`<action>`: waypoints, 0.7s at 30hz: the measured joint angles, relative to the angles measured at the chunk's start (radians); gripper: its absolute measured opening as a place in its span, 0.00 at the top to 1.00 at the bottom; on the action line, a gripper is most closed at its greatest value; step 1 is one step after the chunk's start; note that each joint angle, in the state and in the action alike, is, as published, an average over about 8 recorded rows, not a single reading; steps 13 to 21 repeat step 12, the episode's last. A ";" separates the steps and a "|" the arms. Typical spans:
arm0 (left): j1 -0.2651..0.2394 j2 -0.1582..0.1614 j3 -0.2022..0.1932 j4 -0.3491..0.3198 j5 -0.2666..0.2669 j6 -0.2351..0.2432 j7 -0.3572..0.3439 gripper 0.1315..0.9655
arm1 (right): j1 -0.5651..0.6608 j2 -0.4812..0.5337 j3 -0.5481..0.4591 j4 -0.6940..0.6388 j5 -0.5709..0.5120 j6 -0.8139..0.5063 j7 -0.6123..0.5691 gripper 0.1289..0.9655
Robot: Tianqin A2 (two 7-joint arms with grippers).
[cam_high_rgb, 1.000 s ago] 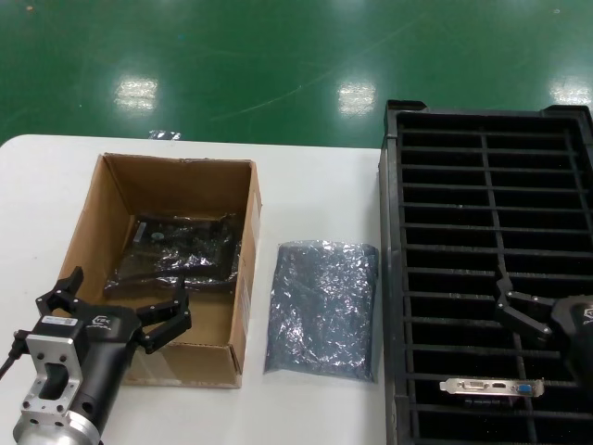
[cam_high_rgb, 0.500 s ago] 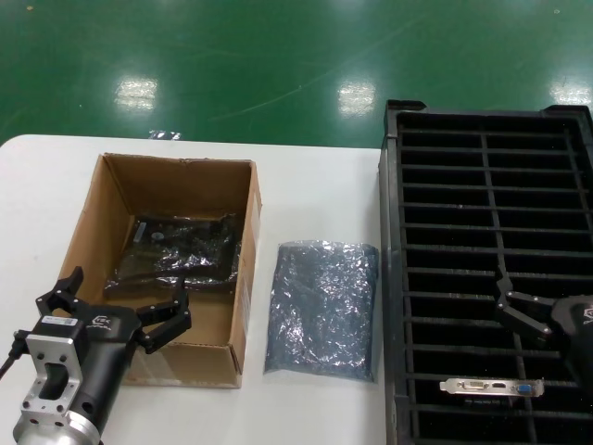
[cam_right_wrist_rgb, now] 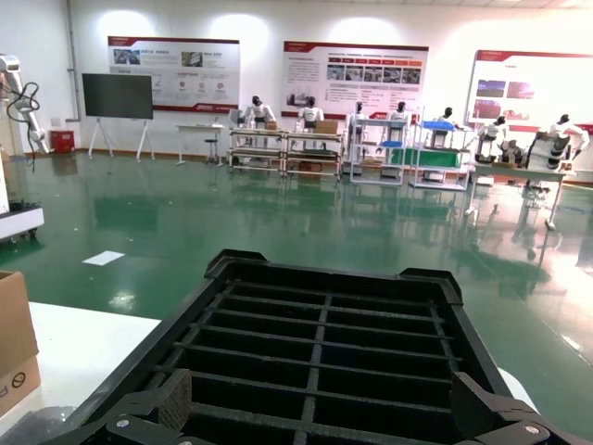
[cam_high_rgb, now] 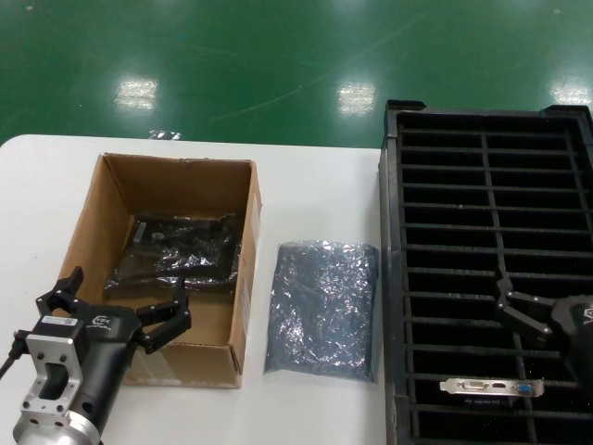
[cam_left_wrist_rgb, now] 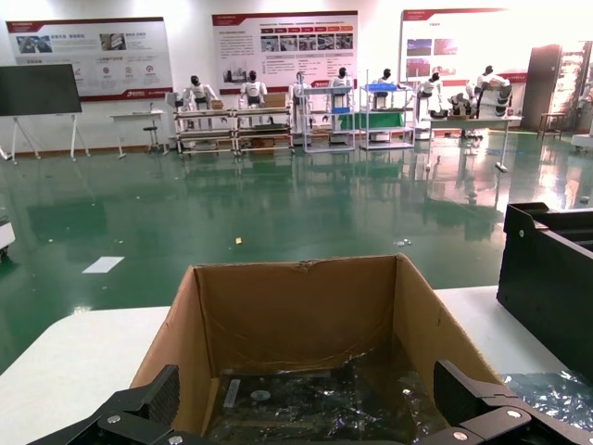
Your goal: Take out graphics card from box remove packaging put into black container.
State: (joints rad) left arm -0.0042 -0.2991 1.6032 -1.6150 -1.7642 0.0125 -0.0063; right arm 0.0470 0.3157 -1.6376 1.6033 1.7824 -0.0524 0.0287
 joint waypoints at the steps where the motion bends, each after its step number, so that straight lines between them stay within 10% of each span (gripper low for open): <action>1: 0.000 0.000 0.000 0.000 0.000 0.000 0.000 0.00 | 0.000 0.000 0.000 0.000 0.000 0.000 0.000 0.00; 21: 0.000 0.000 0.000 0.000 0.000 0.000 0.000 0.00 | 0.000 0.000 0.000 0.000 0.000 0.000 0.000 0.00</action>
